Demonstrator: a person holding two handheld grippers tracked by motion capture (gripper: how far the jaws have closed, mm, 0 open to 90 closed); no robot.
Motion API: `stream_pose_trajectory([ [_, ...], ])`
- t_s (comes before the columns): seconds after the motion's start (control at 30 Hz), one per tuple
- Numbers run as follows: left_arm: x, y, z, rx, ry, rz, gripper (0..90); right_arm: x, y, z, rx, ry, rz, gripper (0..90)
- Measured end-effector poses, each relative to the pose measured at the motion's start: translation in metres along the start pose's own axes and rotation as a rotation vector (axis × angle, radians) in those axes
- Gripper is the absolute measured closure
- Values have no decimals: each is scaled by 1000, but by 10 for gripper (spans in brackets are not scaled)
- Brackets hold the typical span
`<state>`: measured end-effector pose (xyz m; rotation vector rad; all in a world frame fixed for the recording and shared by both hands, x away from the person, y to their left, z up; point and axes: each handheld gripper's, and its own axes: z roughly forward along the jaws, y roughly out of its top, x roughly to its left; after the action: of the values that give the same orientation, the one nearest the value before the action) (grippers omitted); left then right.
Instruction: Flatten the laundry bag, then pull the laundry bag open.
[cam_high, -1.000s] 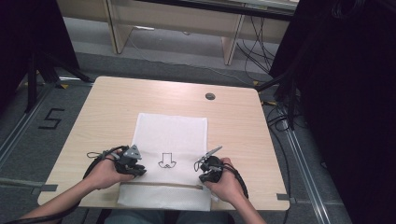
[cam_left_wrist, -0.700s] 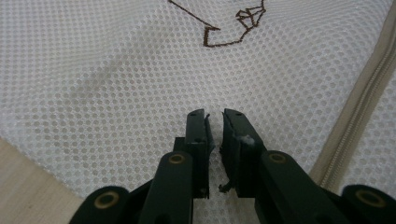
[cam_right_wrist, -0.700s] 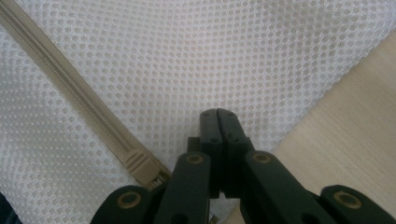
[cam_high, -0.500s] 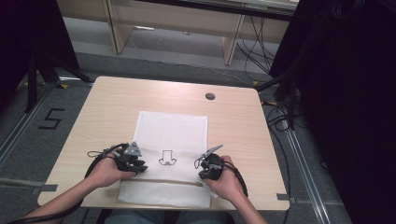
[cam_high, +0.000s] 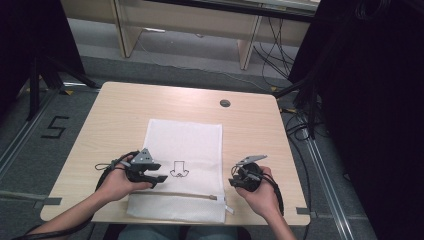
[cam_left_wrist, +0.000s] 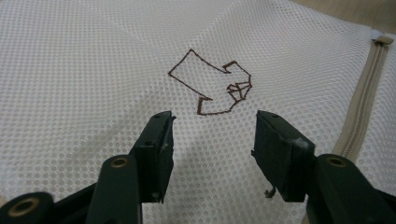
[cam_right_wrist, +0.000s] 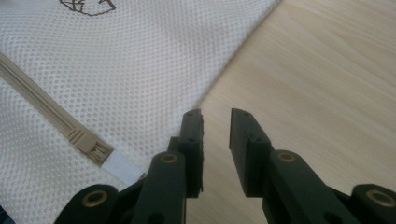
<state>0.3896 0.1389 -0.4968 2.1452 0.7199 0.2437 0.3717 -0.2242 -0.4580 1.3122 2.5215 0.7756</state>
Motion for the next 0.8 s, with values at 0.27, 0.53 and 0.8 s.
stream_pose_trajectory([
  [0.27, 4, -5, 0, -3, 15, -41, 423, -1, 1, -3, -2, 1, 25, 740],
  [0.53, 2, -2, -2, -30, 12, -79, 405, 6, 1, 0, 28, 62, -9, 854],
  [0.8, -5, -1, -1, -28, -13, -48, 436, 23, -1, -1, 134, 128, -26, 900],
])
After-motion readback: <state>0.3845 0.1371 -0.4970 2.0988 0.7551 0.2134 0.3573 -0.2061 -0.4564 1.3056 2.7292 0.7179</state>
